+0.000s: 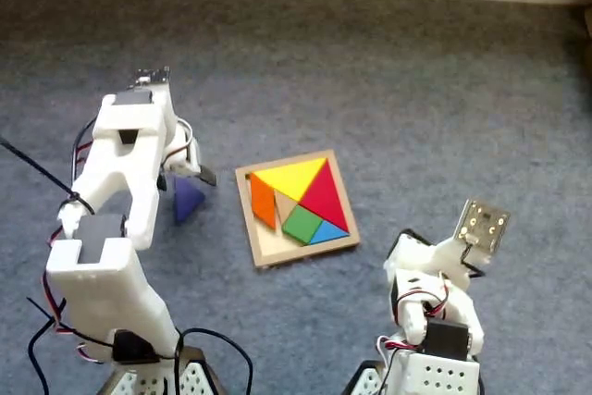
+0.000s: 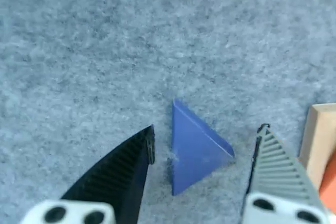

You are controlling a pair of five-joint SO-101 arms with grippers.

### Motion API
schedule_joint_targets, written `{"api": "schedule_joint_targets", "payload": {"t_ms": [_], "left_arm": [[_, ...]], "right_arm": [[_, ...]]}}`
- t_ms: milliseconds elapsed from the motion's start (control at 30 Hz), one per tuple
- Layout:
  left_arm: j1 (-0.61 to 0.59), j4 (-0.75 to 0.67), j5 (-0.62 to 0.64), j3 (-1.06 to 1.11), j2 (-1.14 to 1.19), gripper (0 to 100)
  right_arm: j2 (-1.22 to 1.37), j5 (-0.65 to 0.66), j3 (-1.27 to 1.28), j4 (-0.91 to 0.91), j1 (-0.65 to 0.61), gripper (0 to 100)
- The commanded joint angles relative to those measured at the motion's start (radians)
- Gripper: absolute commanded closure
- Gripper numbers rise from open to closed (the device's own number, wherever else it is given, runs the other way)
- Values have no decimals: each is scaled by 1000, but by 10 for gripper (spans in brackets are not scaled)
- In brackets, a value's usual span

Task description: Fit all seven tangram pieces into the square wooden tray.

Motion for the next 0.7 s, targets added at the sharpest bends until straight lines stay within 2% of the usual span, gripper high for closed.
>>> {"api": "schedule_joint_targets", "payload": {"t_ms": [0,367,533,667], "left_arm": [[-12,29,-15,-45,-1,705],[-12,21,-11,38,5,707],[-7,20,-15,41,7,793],[-5,3,-15,44,7,807]], "right_arm": [[-12,9,99,-24,15,994],[-12,9,99,-24,15,994],[-12,9,99,-24,15,994],[-12,9,99,-24,15,994]]}}
